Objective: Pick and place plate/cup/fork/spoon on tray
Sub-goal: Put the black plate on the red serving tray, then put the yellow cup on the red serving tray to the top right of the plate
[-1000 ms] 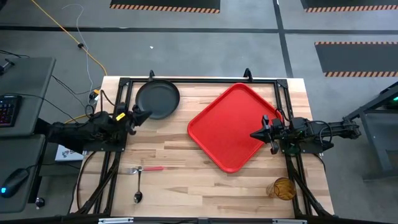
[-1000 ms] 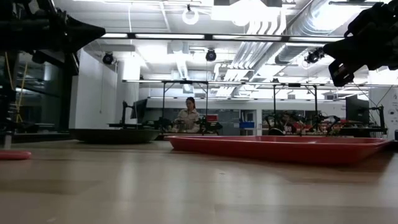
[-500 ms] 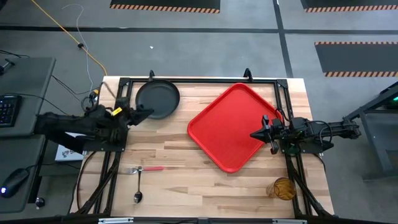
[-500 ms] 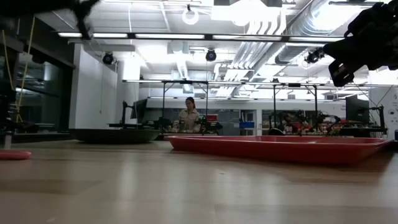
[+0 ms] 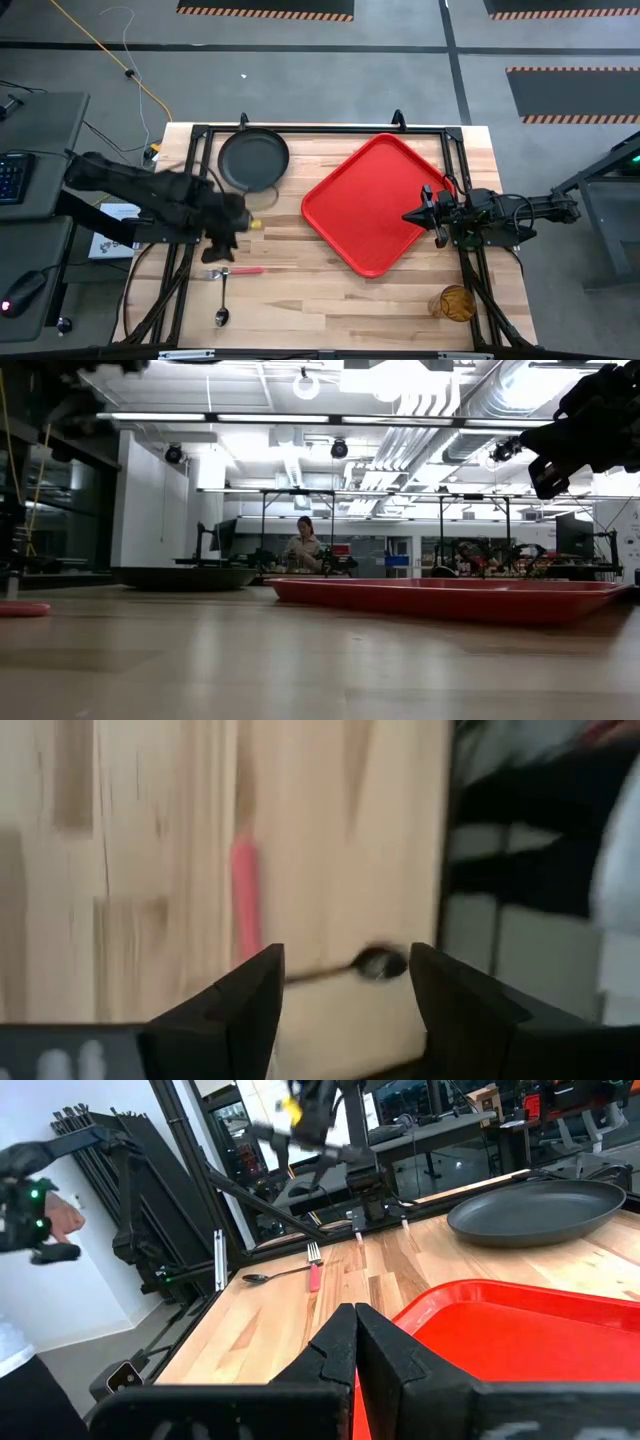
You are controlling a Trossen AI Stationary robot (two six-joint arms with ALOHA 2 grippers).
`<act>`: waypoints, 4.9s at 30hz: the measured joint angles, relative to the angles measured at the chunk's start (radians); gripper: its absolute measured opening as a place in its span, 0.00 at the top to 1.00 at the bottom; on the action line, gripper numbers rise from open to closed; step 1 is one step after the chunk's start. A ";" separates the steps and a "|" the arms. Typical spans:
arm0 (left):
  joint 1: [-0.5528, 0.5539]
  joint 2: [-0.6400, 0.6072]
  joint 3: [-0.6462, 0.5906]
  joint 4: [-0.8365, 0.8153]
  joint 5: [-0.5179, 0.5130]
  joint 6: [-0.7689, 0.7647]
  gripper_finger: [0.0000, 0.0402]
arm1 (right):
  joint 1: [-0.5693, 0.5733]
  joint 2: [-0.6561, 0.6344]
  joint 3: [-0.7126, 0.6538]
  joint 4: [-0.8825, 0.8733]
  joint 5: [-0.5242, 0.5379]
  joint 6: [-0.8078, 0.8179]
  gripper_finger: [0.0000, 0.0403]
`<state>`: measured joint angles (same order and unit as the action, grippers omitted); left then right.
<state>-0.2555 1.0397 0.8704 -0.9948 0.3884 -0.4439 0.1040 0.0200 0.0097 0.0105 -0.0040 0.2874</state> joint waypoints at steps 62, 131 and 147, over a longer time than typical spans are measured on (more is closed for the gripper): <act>0.536 0.453 0.246 0.159 -0.605 0.559 0.99 | 0.000 0.000 0.000 0.000 0.000 0.000 1.00; 0.123 1.253 0.915 0.553 -0.715 1.011 0.70 | 0.000 0.000 0.000 0.000 0.000 0.000 1.00; 0.249 0.877 0.941 0.021 -0.493 0.566 0.69 | 0.000 0.012 0.000 0.001 0.000 0.000 1.00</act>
<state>-0.0069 1.9170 1.8110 -0.9738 -0.1047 0.1221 0.1040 0.0318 0.0097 0.0117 -0.0040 0.2874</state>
